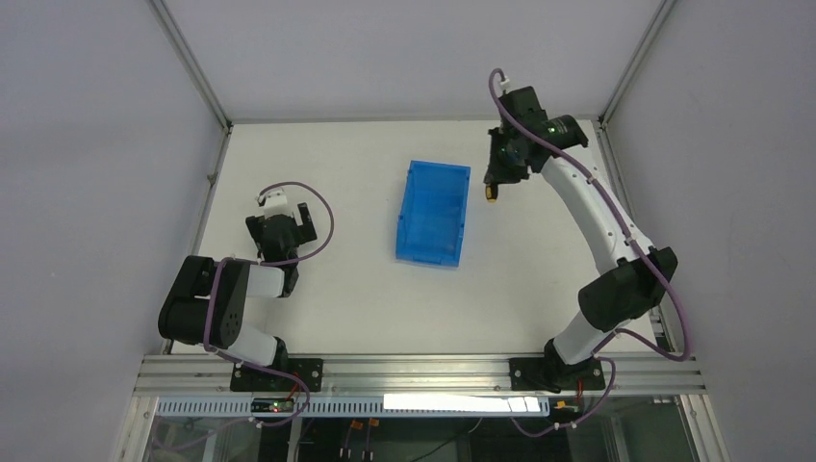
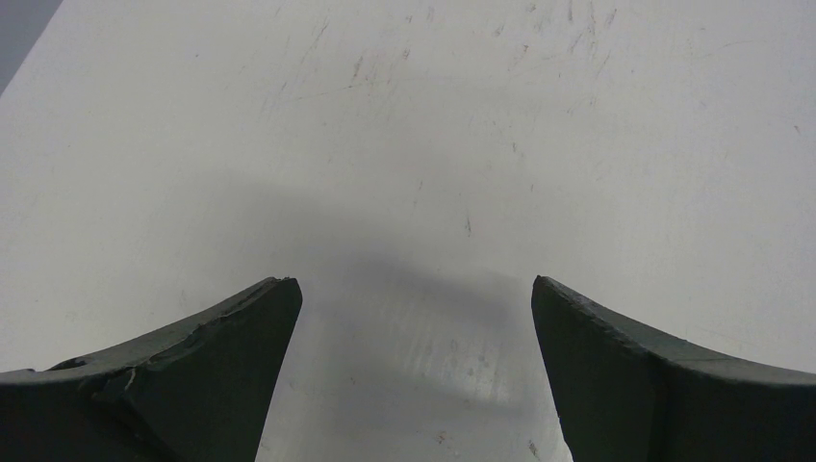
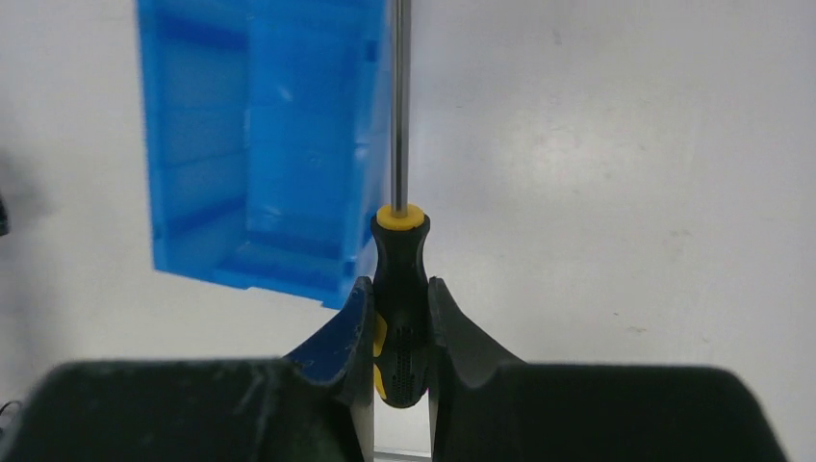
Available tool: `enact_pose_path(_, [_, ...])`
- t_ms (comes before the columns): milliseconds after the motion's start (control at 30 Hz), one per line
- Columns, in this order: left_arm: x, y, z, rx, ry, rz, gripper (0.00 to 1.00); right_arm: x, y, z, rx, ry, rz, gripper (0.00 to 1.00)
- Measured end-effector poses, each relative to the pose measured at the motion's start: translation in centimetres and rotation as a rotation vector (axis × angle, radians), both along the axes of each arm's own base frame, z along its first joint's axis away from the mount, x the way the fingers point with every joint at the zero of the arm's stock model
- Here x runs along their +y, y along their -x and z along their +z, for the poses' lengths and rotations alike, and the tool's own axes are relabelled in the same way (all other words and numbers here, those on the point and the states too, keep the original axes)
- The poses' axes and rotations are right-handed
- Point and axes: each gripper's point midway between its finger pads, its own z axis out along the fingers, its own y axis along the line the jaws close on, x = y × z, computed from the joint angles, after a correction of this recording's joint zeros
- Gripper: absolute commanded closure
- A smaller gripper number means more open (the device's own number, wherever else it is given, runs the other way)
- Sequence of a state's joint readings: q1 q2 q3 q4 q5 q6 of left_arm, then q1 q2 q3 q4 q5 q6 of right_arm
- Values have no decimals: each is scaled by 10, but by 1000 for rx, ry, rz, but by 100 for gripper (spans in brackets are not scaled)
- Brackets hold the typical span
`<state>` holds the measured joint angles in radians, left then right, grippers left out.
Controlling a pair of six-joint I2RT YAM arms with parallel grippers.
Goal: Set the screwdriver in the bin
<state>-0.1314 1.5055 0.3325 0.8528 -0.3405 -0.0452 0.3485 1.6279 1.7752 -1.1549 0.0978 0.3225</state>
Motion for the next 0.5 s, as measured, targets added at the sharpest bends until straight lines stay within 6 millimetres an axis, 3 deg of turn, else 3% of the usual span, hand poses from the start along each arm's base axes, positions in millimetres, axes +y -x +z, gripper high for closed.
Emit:
enact_pose_path(167, [0, 0, 0, 0, 0, 0, 1, 72, 7, 9, -68, -77, 137, 100])
enact_pose_path(267, [0, 0, 0, 0, 0, 0, 1, 104, 7, 8, -90, -114, 184, 100])
enact_pose_path(433, [0, 0, 0, 0, 0, 0, 1, 139, -4, -18, -75, -135, 208, 100])
enact_pose_path(500, [0, 0, 0, 0, 0, 0, 1, 149, -7, -38, -49, -132, 207, 100])
